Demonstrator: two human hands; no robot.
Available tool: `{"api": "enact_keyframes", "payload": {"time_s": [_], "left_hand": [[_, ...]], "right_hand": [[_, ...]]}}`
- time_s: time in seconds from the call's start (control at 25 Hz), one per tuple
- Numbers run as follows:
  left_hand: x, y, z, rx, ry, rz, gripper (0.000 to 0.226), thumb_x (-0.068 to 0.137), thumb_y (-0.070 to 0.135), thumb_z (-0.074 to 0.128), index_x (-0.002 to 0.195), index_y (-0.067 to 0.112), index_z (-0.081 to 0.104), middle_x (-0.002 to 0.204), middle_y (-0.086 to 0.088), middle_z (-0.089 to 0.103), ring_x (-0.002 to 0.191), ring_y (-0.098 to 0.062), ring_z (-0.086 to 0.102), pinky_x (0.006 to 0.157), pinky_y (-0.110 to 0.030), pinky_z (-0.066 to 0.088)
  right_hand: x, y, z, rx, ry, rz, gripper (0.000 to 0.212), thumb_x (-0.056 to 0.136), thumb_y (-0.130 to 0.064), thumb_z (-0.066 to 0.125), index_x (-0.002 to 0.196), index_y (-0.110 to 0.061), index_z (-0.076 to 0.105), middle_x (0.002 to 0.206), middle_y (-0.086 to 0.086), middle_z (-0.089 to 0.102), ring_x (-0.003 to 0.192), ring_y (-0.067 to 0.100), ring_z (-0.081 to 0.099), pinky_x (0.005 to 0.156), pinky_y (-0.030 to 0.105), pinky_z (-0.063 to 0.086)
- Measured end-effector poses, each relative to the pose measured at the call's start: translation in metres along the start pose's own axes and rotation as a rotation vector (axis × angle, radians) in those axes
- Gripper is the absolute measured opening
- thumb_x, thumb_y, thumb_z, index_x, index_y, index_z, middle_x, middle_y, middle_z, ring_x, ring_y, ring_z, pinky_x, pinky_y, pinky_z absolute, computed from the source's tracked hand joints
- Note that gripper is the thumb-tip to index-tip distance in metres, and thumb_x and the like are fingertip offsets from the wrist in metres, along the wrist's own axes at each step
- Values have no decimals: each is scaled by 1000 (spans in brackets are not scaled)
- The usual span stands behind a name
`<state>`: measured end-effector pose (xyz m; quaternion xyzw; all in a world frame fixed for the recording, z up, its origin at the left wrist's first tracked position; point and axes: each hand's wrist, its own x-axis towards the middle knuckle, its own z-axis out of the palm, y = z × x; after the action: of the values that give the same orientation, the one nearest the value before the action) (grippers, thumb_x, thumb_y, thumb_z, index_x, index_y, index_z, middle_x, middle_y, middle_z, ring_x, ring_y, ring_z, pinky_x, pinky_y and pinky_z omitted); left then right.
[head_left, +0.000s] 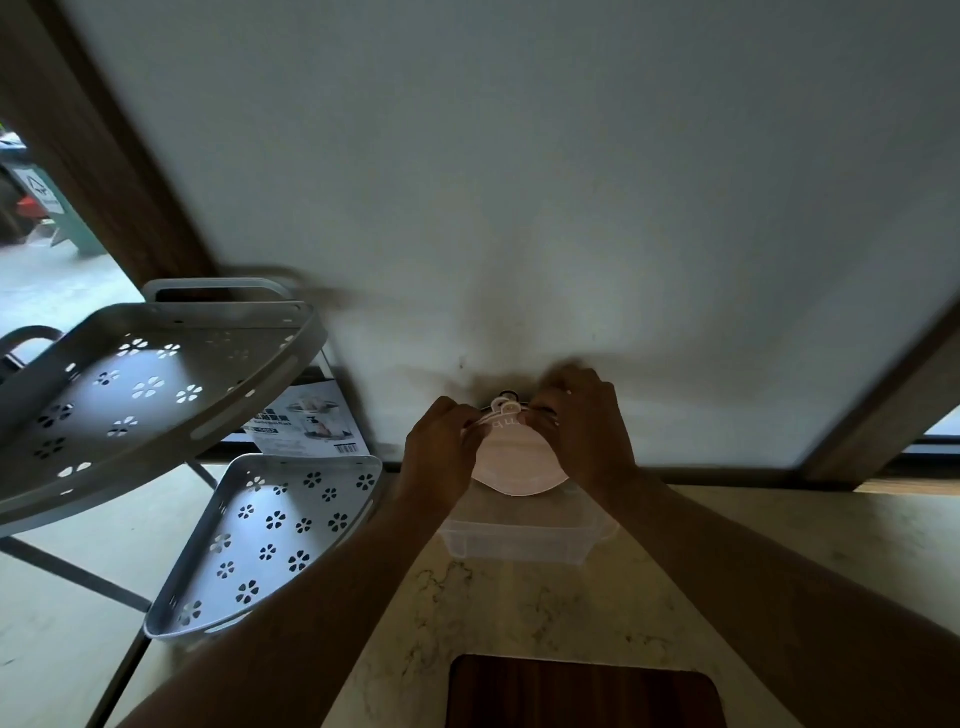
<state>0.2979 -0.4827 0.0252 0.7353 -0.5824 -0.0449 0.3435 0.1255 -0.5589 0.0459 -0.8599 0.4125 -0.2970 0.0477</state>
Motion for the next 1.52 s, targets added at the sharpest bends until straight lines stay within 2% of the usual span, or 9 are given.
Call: {"api": "enact_keyframes", "payload": {"time_s": [0.16,0.24,0.48,0.68,0.76,0.88,1.0,1.24,1.52], "left_hand": [[8,1,1,-37,28,1,30,87,19,68,115,11,65,108,-8,62,86,-24,62,74,-29,46],[11,1,3,26,-8,42,26,85,15,69,110,12,67,105,-11,64,93,-29,58,77,-36,49],[16,-3,11,145,-39,28,21,80,15,72,101,15,68,105,-8,66,96,-30,56,79,-38,46],[16,-6,16,132,-82,21,25,82,11,69,106,13,62,116,-9,59,104,-32,51,82,-42,45],[15,-9,15,111,-96,36,22,83,10,68,104,10,61,112,-11,60,102,-33,51,82,-44,46],[11,-8,8,55,-119,55,18,87,12,63,104,8,60,104,-12,59,96,-31,54,83,-46,47],[9,-5,-2,19,-112,84,16,89,12,61,104,9,60,101,-13,59,92,-30,55,80,-44,48],[0,-9,-1,71,-180,74,25,91,13,59,115,16,64,106,-10,64,97,-28,59,89,-43,45],[0,-11,10,155,-147,145,29,91,7,55,119,10,59,109,-14,58,97,-30,54,84,-42,45]], "right_hand": [[1,1,-1,78,-56,36,20,87,-33,69,89,-14,68,84,6,70,77,27,64,76,42,48],[0,3,-3,117,-29,52,21,86,-33,70,90,-13,64,83,5,71,74,27,64,72,42,49],[-4,17,-4,-98,-189,13,39,88,-33,65,121,-13,59,120,8,65,115,29,55,92,42,41],[-9,21,-2,-79,-237,92,40,87,-25,65,126,-16,58,130,5,61,128,26,47,97,38,33],[-9,19,-3,-46,-246,104,36,87,-24,66,121,-14,61,125,7,63,121,28,52,97,39,38],[-13,16,-10,22,-252,142,25,87,-23,66,107,-9,64,110,13,66,99,36,61,85,42,47],[-17,13,-16,81,-215,134,19,87,-20,66,101,-7,64,100,14,64,88,36,62,76,40,48],[-29,13,-6,61,-307,115,24,89,-21,64,111,-11,62,109,11,65,96,31,62,87,43,47],[-26,19,1,8,-257,40,32,92,-25,60,123,-20,58,112,9,66,98,32,63,83,41,44]]}}
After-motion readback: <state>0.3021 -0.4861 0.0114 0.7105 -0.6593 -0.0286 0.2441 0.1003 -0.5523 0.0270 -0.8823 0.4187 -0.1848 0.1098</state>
